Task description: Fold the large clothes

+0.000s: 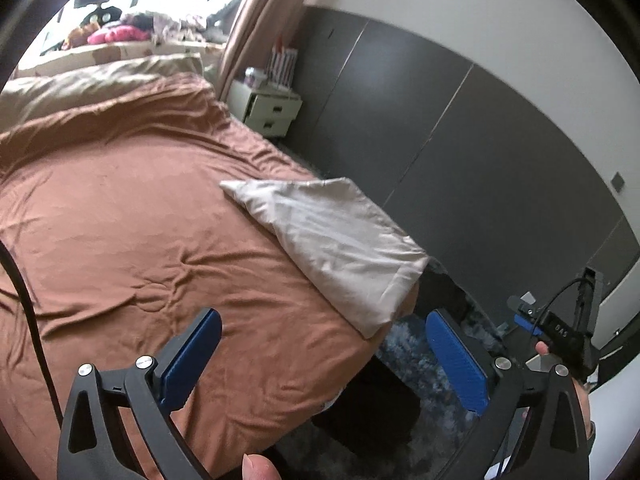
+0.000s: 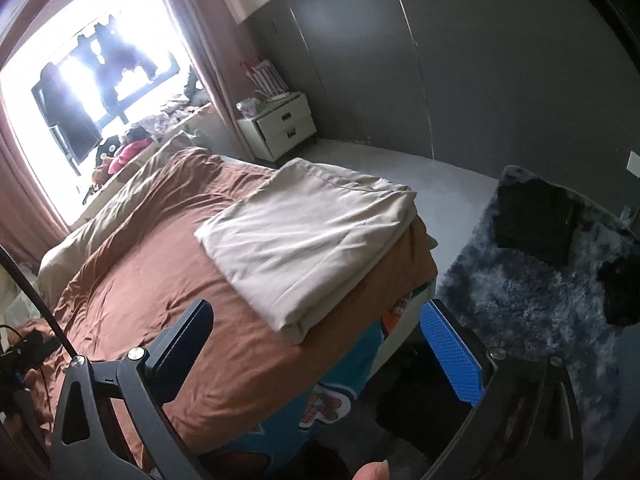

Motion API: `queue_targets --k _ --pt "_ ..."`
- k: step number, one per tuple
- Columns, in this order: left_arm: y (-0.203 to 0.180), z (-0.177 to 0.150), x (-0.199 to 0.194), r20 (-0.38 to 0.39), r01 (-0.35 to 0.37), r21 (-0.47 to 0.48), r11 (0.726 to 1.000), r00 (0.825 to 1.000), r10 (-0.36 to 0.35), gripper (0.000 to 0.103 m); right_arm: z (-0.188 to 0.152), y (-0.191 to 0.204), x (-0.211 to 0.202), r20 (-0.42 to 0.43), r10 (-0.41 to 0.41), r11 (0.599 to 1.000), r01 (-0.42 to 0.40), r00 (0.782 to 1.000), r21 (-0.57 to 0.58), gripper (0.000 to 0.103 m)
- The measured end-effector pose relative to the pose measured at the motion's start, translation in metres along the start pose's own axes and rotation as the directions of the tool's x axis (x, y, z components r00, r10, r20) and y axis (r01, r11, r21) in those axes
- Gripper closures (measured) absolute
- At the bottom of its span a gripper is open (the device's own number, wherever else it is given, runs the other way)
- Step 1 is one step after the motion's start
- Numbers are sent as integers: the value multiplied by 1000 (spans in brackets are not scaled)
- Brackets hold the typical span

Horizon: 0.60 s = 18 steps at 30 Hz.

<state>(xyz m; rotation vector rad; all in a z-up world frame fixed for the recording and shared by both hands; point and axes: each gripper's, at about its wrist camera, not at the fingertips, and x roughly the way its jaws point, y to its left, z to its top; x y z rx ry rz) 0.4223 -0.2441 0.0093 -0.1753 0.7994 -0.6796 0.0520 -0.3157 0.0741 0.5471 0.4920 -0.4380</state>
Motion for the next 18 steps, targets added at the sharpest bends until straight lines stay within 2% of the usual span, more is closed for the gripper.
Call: queue_targets --k 5,8,12,18 --pt "2 -16 -55 76 -9 2 1000 997 8 0 -24 11 -31 5 27 999 -27 1000 -17 0" --pt "5 -27 -79 79 -29 -2 1000 996 29 0 -38 19 -49 21 34 998 -33 999 -56 0" --pt "5 -50 -112 102 -87 4 996 991 86 1 -58 32 -71 39 23 993 -19 999 -116 0" --pt "-3 -87 -163 166 -184 40 982 970 175 0 -86 38 -101 49 56 986 -48 997 -158 0"
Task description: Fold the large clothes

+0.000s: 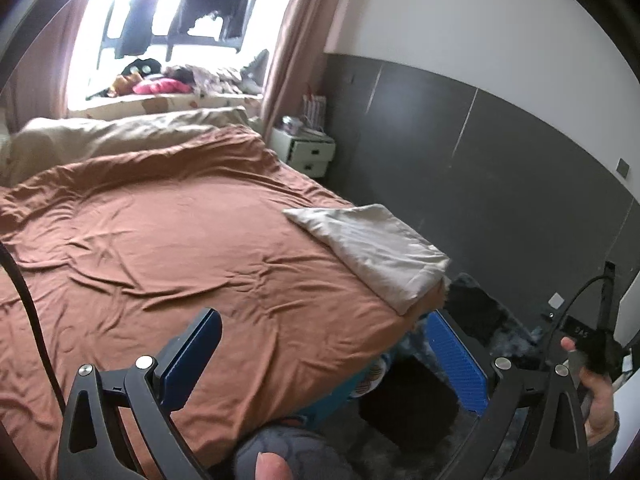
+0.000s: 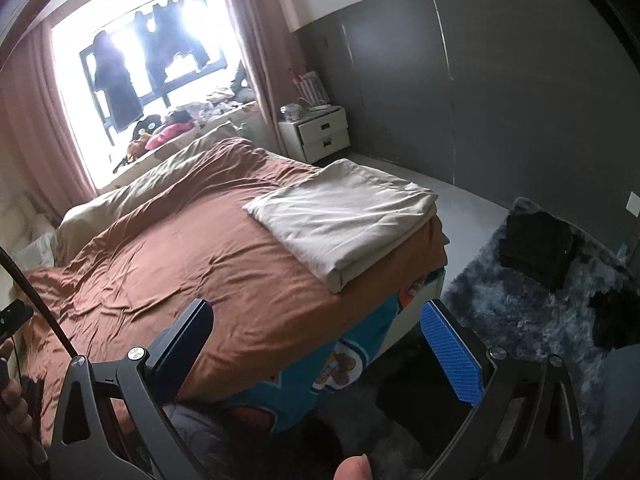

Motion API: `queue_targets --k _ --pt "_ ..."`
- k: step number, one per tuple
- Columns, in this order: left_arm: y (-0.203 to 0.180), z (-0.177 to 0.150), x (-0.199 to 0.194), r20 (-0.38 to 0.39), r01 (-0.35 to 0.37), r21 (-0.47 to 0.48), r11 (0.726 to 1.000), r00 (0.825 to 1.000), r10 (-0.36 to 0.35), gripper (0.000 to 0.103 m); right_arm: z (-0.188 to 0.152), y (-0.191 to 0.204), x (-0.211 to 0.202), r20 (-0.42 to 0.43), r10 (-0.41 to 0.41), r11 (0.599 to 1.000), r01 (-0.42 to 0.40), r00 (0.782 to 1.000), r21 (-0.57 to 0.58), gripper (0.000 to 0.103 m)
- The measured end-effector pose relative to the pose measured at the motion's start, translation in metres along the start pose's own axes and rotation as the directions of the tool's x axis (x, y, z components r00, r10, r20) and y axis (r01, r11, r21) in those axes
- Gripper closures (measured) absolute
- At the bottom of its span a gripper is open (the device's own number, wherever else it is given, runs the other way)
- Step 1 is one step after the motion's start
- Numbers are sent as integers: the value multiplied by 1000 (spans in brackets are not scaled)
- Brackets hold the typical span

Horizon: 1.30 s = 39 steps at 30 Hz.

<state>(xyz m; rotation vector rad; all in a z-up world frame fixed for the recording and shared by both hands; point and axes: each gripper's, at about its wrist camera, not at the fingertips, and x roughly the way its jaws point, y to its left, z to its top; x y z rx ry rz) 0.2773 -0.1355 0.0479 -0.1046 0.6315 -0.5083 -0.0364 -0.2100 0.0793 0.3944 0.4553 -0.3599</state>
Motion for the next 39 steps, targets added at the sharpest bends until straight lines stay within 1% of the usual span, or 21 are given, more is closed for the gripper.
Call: queue_targets --k 3,8,15,18,25,31,36,39 --pt "-1 -14 -22 22 -31 5 1000 999 31 0 -12 2 -16 18 14 1000 -14 1000 -19 0" --pt "1 -37 -50 53 -47 -24 999 997 48 0 -37 4 -39 44 40 998 -37 998 -59 0" --pt "5 -76 -91 115 -89 -53 995 989 95 0 -70 10 -62 80 72 986 -59 994 -157 0" --pt "6 -91 -106 139 -115 -58 992 983 123 0 -84 11 -68 87 93 981 -76 992 -180 0" --pt "-6 -127 -140 203 -203 -24 979 958 204 0 -112 15 -82 101 125 973 -102 987 -207 0" --pt "-16 -154 -158 230 -229 -18 973 946 227 0 -130 18 -93 105 151 968 -125 983 -219 0" --pt "-18 -168 -167 242 -231 -32 972 942 232 1 -140 20 -92 101 171 964 -146 980 -220 0" --pt "-19 -172 -170 247 -240 -31 970 939 240 1 -146 22 -93 108 168 965 -142 980 -219 0"
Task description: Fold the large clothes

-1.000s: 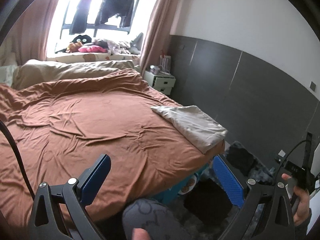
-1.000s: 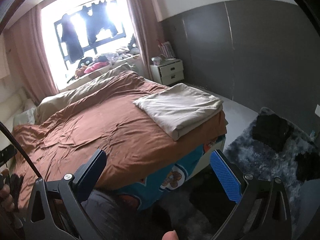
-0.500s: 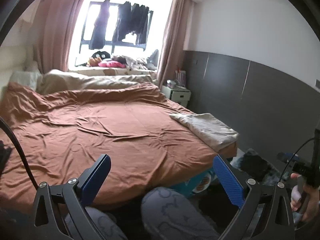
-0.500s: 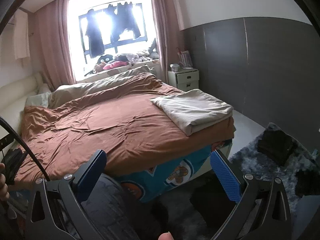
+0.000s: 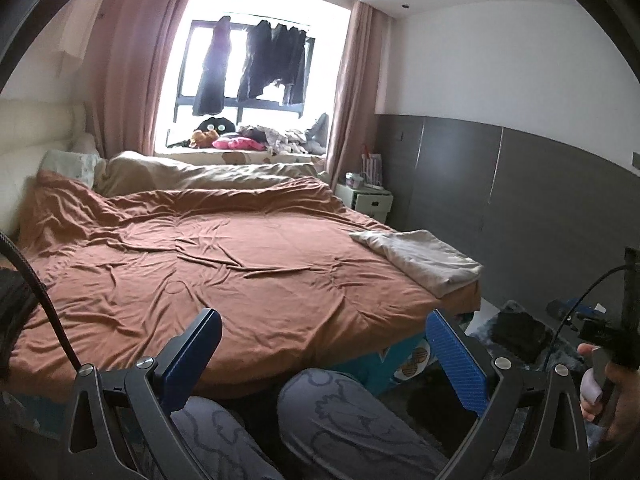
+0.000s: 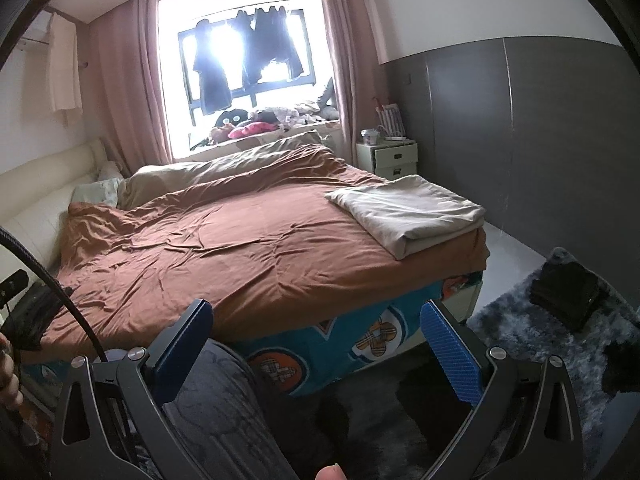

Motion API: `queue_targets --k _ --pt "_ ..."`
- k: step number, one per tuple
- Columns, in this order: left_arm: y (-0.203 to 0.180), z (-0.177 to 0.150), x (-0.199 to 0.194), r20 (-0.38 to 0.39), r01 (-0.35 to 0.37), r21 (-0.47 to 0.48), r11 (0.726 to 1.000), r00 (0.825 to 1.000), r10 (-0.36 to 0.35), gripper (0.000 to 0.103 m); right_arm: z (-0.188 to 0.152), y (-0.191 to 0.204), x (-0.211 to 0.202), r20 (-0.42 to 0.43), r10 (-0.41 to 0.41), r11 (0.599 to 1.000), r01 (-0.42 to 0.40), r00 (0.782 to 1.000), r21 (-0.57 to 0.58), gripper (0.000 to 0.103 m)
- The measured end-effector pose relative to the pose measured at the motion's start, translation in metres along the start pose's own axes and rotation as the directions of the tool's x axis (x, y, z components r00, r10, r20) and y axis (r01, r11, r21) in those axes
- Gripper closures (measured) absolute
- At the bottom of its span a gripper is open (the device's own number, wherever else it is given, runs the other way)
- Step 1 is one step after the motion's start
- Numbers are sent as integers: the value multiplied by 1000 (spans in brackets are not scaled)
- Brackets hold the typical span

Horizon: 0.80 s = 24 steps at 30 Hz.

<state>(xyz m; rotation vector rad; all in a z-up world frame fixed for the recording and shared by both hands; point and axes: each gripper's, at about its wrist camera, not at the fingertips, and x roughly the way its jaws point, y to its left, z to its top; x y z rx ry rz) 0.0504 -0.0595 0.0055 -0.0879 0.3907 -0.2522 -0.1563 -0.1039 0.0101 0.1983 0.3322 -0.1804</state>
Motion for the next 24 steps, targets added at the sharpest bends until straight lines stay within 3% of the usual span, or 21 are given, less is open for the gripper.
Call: queue_targets --k 24 --pt "3 -6 -11 -3 -34 14 999 999 35 0 -10 16 0 -3 10 1000 -10 1000 14 0"
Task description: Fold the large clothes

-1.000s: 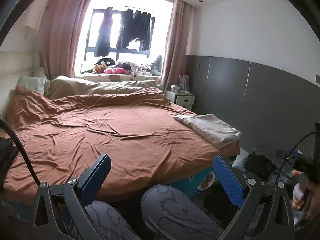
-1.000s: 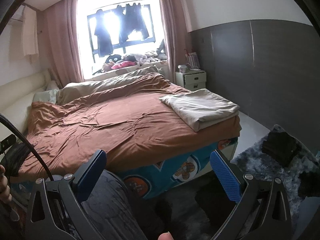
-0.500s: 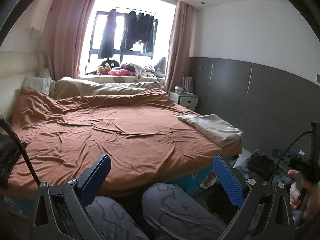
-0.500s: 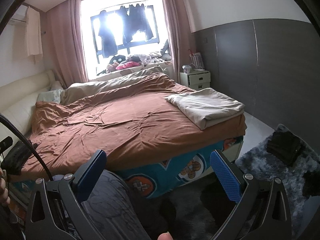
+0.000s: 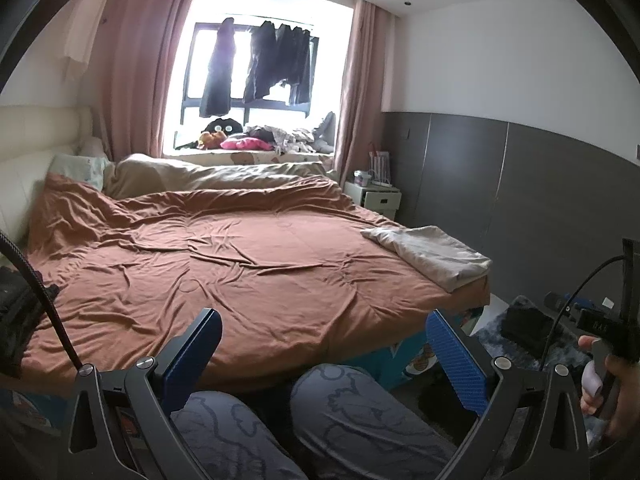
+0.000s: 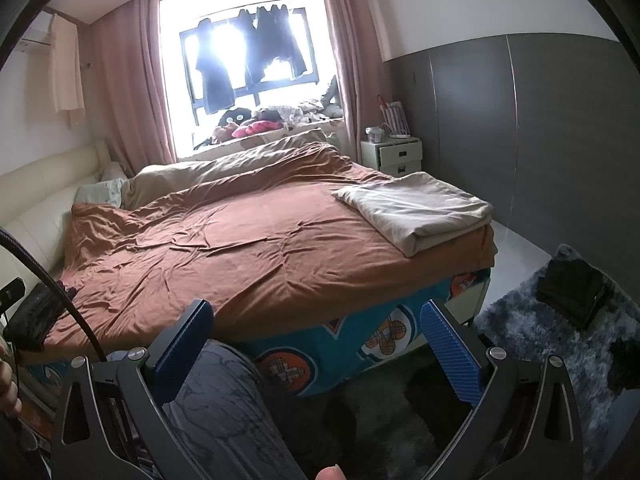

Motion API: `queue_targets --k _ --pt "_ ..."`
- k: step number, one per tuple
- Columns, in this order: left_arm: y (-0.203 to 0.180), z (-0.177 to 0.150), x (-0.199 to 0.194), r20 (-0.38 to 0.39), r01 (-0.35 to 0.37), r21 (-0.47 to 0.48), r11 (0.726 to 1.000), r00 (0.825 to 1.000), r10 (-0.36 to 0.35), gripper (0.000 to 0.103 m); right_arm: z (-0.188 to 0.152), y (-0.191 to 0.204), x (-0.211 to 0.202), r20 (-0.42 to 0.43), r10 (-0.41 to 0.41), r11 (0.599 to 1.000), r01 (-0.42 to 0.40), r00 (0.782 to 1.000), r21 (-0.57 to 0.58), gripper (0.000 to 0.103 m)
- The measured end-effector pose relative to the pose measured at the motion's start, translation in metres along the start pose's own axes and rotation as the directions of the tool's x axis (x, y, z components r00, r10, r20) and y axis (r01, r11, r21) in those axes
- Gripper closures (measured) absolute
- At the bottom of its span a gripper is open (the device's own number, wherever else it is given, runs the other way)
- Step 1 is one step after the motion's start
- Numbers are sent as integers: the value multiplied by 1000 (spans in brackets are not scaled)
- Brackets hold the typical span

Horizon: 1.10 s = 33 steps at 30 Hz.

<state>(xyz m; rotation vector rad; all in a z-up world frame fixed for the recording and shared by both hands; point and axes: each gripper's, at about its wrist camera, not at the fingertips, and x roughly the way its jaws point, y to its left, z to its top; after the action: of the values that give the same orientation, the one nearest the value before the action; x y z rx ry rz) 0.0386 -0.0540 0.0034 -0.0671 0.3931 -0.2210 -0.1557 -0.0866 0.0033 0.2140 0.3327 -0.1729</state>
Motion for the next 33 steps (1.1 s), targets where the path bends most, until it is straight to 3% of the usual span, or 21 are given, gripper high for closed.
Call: queue_targets --k 33 --pt "-1 0 -3 -18 -29 0 1000 999 29 0 2 -4 -3 12 11 1000 -11 1000 9 0"
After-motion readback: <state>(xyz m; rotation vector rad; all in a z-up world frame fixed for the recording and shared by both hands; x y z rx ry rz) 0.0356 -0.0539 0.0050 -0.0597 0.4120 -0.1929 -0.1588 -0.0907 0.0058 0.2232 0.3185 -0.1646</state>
